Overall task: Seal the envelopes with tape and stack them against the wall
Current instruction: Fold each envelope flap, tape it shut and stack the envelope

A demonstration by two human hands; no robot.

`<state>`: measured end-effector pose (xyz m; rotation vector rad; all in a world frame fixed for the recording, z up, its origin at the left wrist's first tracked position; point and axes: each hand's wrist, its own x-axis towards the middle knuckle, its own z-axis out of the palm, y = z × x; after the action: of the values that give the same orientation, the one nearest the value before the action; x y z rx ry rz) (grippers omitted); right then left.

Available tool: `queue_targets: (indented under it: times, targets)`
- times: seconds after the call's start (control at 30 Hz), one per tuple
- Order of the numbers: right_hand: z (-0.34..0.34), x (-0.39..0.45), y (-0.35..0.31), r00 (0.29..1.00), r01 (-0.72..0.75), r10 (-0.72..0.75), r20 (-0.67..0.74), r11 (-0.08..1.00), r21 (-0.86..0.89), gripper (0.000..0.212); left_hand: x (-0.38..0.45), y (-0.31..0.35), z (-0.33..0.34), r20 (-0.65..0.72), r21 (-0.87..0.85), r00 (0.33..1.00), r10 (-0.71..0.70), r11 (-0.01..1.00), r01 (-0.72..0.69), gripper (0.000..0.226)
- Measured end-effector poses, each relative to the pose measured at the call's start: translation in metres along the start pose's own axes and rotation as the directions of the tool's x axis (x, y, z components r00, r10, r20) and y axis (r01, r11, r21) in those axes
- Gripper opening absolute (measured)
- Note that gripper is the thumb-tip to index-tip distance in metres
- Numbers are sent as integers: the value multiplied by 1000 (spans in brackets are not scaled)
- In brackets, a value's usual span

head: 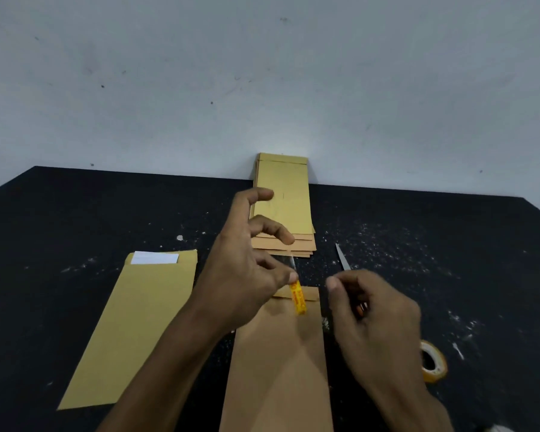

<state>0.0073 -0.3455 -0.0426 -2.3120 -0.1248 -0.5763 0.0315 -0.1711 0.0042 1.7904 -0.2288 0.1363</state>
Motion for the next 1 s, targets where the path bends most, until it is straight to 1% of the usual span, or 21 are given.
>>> queue_targets:
  times: [0.03,0.07,0.1,0.13,0.2,0.3,0.37,0.43,0.53,0.57,0.6,0.63,0.67,0.7,0.73,0.77,0.8,0.83,0.9,1.0]
  targets:
    - [-5,3,2,998,-66,65,-11,981,-182,17,0,-1,1,30,12,999,-13,1000,13,93]
    - [-10,5,3,989,-135,148,11,928,-347,15,1,-1,3,61,25,998,-22,999,20,93]
    - [-13,7,4,972,-177,227,57,872,-457,15,0,-2,4,91,33,995,-30,999,27,93]
    - [-15,8,4,953,-187,283,111,835,-518,15,0,-3,6,119,36,992,-39,999,35,93]
    - [-18,8,1,922,-193,342,183,812,-550,13,-1,-6,9,166,38,985,-56,998,50,92]
    - [-22,8,-3,909,-226,375,182,810,-542,13,-2,-9,14,199,47,977,-71,997,62,91]
    - [-25,13,-4,895,-249,410,178,788,-563,19,-2,-11,16,203,46,977,-72,997,64,91]
    - [-27,19,-5,869,-245,447,213,762,-600,25,-2,-13,16,198,42,977,-75,997,68,90]
    - [-27,23,-3,851,-188,445,280,755,-628,12,-3,-16,15,184,52,980,-75,996,66,90]
    - [-26,23,-1,857,-176,424,294,776,-606,6,-3,-16,14,176,60,982,-72,996,62,90]
    - [-24,23,4,873,-169,386,298,814,-556,10,-3,-17,12,167,66,983,-69,996,59,90]
    - [-22,24,7,891,-169,339,301,864,-474,20,-2,-18,10,158,67,985,-68,996,59,91]
    - [-21,24,9,907,-187,295,299,921,-343,30,-1,-19,8,148,61,986,-70,996,62,91]
    - [-21,24,9,917,-225,267,295,960,-168,37,0,-19,5,140,53,988,-72,996,65,92]
    - [-22,24,9,917,-278,255,307,960,34,41,2,-18,3,135,45,988,-71,997,66,92]
    - [-22,24,7,905,-330,243,348,919,216,42,3,-18,1,132,42,989,-69,997,64,91]
    - [-23,24,5,894,-364,220,390,865,346,40,4,-17,-1,127,41,990,-63,997,58,90]
    - [-22,24,3,889,-378,191,416,819,432,35,6,-15,-5,119,43,991,-53,998,48,89]
    - [-22,23,0,888,-374,142,436,774,511,32,8,-11,-12,100,49,995,-26,999,22,86]
    - [-27,24,-1,859,-424,134,493,726,541,36,12,-3,-26,78,86,997,17,996,-24,85]
